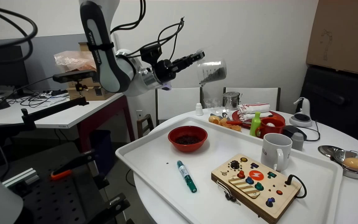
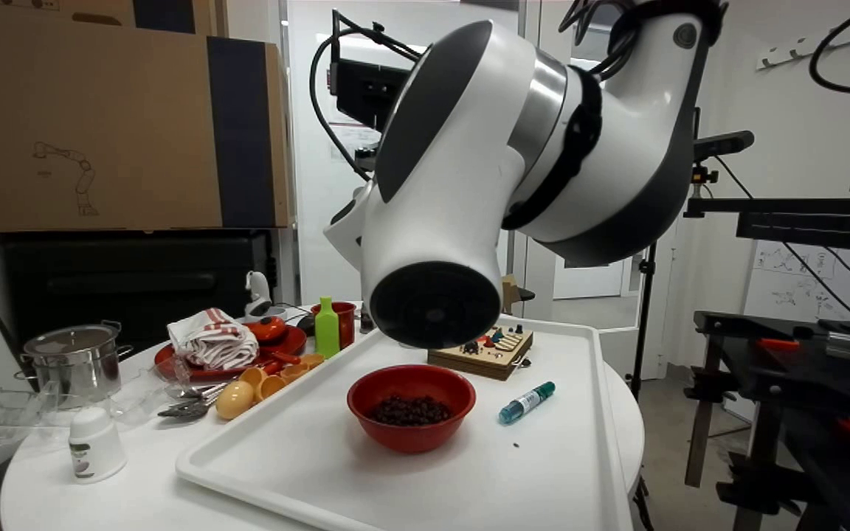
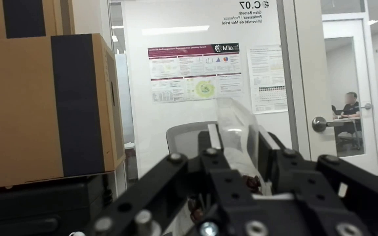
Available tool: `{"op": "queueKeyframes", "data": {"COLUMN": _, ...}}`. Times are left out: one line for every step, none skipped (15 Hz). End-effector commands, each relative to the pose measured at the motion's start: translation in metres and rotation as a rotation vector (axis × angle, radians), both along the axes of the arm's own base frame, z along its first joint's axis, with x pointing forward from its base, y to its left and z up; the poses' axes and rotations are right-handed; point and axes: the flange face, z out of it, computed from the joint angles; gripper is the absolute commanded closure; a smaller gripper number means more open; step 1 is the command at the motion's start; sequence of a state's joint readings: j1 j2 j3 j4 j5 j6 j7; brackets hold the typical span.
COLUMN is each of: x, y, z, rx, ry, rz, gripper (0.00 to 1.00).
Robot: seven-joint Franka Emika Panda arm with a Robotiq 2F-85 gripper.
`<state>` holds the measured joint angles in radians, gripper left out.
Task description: Pour the contents inside the clear jar into the red bowl
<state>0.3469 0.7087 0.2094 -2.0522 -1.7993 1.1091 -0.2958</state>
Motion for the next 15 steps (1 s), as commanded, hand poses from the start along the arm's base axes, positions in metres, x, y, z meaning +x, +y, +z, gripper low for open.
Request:
{"op": "queueKeyframes", "data": {"x": 0.0008, "y": 0.0043, "z": 0.0001, "rx": -0.035, "ry": -0.041, "rz": 0.014, "gripper": 0.84}}
{"op": "queueKeyframes", "data": {"x": 0.0005, "y": 0.0046, "z": -0.0001, "rx": -0.037, "ry": -0.041, "rz": 0.014, "gripper": 0.84}}
{"op": "queueKeyframes", "data": {"x": -0.0001, "y": 0.0050, "z": -0.0005, "rx": -0.037, "ry": -0.041, "rz": 0.013, "gripper": 0.84}}
{"op": "queueKeyframes", "data": {"x": -0.0005, "y": 0.0052, "z": -0.0008, "rx": -0.038, "ry": -0.041, "rz": 0.012, "gripper": 0.84}}
{"op": "queueKeyframes", "data": {"x": -0.0012, "y": 0.0055, "z": -0.0013, "rx": -0.038, "ry": -0.040, "rz": 0.011, "gripper": 0.84}}
{"op": "queueKeyframes", "data": {"x": -0.0018, "y": 0.0058, "z": -0.0019, "rx": -0.039, "ry": -0.040, "rz": 0.010, "gripper": 0.84}}
{"op": "queueKeyframes", "data": {"x": -0.0025, "y": 0.0060, "z": -0.0027, "rx": -0.041, "ry": -0.039, "rz": 0.010, "gripper": 0.84}}
{"op": "queueKeyframes", "data": {"x": -0.0030, "y": 0.0060, "z": -0.0033, "rx": -0.043, "ry": -0.038, "rz": 0.010, "gripper": 0.84}}
{"op": "queueKeyframes", "data": {"x": -0.0037, "y": 0.0058, "z": -0.0040, "rx": -0.046, "ry": -0.039, "rz": 0.009, "gripper": 0.84}}
{"op": "queueKeyframes", "data": {"x": -0.0042, "y": 0.0057, "z": -0.0046, "rx": -0.048, "ry": -0.039, "rz": 0.009, "gripper": 0.84}}
{"op": "queueKeyframes", "data": {"x": -0.0047, "y": 0.0056, "z": -0.0051, "rx": -0.051, "ry": -0.041, "rz": 0.008, "gripper": 0.84}}
{"op": "queueKeyframes", "data": {"x": -0.0053, "y": 0.0055, "z": -0.0058, "rx": -0.052, "ry": -0.041, "rz": 0.006, "gripper": 0.84}}
{"op": "queueKeyframes", "data": {"x": -0.0058, "y": 0.0054, "z": -0.0067, "rx": -0.053, "ry": -0.042, "rz": 0.004, "gripper": 0.84}}
{"op": "queueKeyframes", "data": {"x": -0.0064, "y": 0.0051, "z": -0.0078, "rx": -0.054, "ry": -0.042, "rz": 0.002, "gripper": 0.84}}
{"op": "queueKeyframes", "data": {"x": -0.0069, "y": 0.0045, "z": -0.0090, "rx": -0.056, "ry": -0.042, "rz": 0.001, "gripper": 0.84}}
